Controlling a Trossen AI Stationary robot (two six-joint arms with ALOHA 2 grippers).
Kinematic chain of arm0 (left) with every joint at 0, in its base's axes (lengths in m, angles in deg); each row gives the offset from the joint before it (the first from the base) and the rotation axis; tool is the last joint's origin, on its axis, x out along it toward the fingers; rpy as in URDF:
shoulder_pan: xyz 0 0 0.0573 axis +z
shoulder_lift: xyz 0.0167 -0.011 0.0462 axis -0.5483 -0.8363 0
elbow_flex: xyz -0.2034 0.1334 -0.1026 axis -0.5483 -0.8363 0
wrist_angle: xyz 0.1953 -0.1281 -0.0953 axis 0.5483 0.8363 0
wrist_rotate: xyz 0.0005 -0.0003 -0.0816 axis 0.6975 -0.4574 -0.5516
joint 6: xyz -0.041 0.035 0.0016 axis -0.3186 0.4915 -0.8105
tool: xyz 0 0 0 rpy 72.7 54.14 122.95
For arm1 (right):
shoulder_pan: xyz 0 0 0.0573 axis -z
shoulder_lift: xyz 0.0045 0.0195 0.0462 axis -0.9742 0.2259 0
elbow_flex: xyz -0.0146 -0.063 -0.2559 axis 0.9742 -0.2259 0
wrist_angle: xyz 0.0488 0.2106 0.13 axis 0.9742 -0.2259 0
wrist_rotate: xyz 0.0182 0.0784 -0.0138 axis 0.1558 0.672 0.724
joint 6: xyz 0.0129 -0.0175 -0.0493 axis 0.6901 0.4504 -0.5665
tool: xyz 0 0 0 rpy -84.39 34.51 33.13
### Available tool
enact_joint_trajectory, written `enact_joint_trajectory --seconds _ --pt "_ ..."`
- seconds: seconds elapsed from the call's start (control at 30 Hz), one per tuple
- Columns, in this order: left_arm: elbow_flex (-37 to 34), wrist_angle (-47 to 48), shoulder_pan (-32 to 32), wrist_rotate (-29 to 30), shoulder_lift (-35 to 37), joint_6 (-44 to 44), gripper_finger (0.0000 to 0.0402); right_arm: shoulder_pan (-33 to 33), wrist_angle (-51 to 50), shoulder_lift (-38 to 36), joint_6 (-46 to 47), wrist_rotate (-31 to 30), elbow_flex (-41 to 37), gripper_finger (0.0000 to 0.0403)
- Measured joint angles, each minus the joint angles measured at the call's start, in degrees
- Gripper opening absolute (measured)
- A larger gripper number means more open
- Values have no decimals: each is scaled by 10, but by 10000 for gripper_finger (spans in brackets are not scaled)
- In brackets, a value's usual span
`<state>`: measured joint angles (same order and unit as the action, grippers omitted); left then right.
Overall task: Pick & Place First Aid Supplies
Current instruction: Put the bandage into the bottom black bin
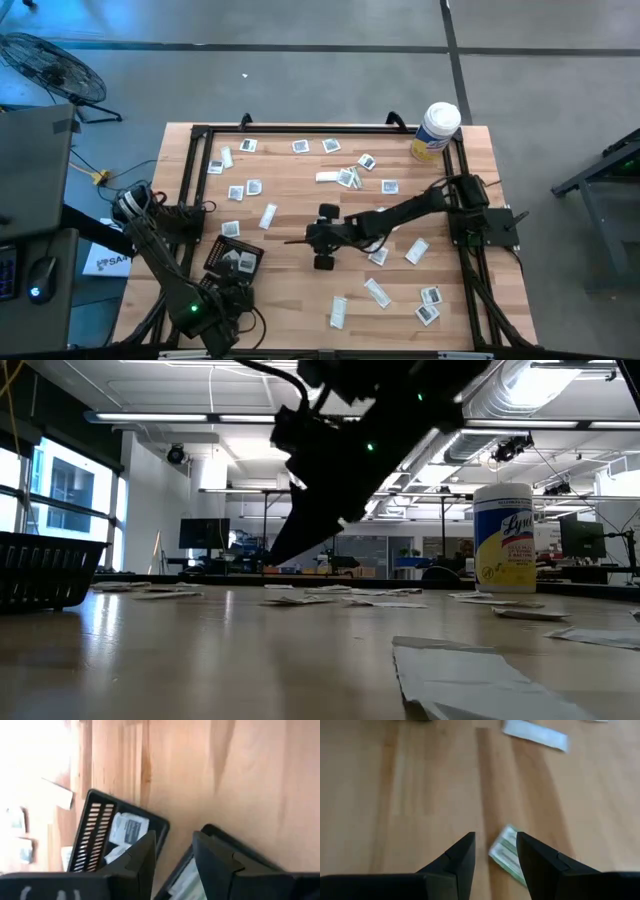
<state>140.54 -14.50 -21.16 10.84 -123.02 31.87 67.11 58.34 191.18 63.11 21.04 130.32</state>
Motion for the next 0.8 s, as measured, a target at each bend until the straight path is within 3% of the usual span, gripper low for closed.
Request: enact_joint_trajectory --seconds 0.1,0.23,0.43,0.8 --pt "-22 4 0 5 -1 -1 127 12 58 0 -30 19 -34 138" --pt "-44 -1 5 16 -1 -4 127 23 50 1 -51 19 -43 138" --pt "-47 -2 11 62 -1 -15 127 29 74 26 -68 79 -42 138" --pt "-47 -5 12 75 -1 -15 127 32 78 39 -73 12 -42 136"
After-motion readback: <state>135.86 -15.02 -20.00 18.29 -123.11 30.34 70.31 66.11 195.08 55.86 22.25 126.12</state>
